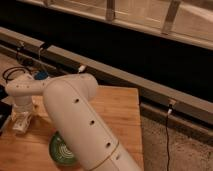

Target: Place the bottle in the ceramic bowl

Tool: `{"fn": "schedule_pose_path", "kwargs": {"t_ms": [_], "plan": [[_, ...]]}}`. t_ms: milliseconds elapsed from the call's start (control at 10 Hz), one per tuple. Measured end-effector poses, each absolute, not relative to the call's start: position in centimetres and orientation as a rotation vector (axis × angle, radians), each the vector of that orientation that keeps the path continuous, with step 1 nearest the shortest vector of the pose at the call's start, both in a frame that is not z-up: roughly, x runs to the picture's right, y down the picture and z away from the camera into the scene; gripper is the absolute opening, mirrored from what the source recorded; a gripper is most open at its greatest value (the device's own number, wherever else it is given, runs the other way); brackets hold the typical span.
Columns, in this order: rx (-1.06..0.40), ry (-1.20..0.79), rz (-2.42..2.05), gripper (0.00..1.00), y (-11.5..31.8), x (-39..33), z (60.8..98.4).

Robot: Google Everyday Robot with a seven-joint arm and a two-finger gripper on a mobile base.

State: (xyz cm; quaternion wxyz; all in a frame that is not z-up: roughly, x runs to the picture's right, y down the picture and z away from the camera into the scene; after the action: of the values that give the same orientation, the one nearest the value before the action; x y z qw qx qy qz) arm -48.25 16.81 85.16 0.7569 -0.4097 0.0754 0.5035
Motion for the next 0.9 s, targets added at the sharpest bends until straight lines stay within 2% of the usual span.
{"fn": "schedule_pose_path", "kwargs": {"t_ms": [200, 700, 800, 900], "plan": [[-0.884, 0.199, 1.077, 0.61, 17.5, -48.6, 85.8], [-0.875, 0.202, 1.08, 0.12, 16.8, -47.9, 85.8], [-0.875, 0.202, 1.08, 0.04, 16.8, -47.9, 85.8], [-0.867, 0.196, 1.086, 0.0, 16.8, -47.6, 85.7]]}}
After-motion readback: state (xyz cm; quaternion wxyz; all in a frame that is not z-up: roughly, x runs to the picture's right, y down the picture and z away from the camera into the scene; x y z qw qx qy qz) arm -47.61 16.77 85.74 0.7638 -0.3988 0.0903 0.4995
